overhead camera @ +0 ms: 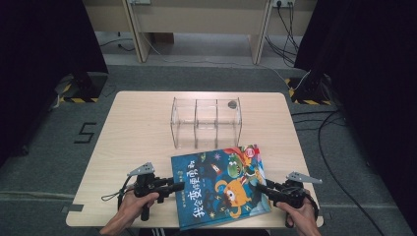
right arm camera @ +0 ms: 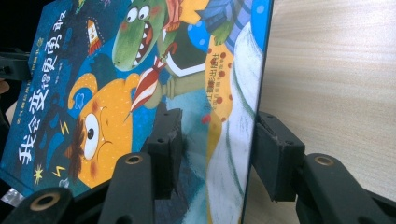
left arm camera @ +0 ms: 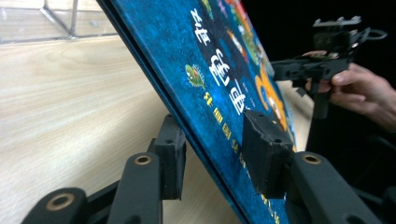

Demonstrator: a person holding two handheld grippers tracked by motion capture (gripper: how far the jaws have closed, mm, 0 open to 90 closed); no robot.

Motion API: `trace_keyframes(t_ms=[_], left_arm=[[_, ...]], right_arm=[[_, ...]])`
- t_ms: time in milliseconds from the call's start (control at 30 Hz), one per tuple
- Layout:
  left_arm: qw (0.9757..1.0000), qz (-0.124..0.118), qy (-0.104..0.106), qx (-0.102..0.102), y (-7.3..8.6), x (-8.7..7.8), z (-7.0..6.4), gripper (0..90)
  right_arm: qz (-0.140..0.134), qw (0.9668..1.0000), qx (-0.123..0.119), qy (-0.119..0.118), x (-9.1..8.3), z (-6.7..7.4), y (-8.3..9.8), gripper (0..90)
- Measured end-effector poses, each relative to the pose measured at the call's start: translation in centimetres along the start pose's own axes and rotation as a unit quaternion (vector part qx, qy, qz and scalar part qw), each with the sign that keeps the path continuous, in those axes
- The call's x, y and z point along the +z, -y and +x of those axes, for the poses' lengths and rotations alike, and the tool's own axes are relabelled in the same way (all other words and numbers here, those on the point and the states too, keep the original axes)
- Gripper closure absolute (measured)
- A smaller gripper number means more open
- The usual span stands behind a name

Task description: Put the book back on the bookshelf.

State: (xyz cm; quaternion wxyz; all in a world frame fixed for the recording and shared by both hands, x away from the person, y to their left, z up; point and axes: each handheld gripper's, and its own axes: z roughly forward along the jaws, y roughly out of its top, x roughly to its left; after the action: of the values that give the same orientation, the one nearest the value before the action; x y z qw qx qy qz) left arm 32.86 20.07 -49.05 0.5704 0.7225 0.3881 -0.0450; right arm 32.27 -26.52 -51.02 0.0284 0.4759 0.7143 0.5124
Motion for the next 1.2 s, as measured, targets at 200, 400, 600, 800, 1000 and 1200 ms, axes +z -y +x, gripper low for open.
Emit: trace_keyframes(t_ms=[200, 400, 600, 800, 1000, 1200], left_arm=[[0.9999, -0.004, 0.014, -0.009, -0.2, 0.0, 0.0, 62.1], [0.9997, 0.001, 0.014, -0.019, -0.2, 0.1, 0.0, 61.6], [0.9988, -0.012, 0.018, -0.043, -0.9, 0.3, -0.1, 64.5], [0.9967, -0.015, 0.012, -0.078, -1.7, 0.2, -1.1, 64.1], [0.9958, -0.014, 0.005, -0.091, -1.8, 0.1, -1.5, 64.1], [0.9943, -0.019, -0.010, -0.105, -1.9, 0.1, -2.1, 63.9]], right_arm=[[0.000, 1.0000, 0.005, -0.006, 0.0, -0.2, 0.0, 54.9], [0.008, 0.9998, 0.016, -0.009, 0.1, -0.2, 0.1, 54.6], [0.008, 0.9998, 0.020, -0.001, 0.1, -0.3, 0.0, 52.7], [0.036, 0.9985, -0.027, 0.032, 0.2, 0.7, -0.1, 35.4], [-0.006, 0.9954, -0.082, 0.049, -1.8, 3.0, -0.2, 31.4], [-0.019, 0.9897, -0.131, 0.056, -2.8, 5.5, 1.1, 28.4]])
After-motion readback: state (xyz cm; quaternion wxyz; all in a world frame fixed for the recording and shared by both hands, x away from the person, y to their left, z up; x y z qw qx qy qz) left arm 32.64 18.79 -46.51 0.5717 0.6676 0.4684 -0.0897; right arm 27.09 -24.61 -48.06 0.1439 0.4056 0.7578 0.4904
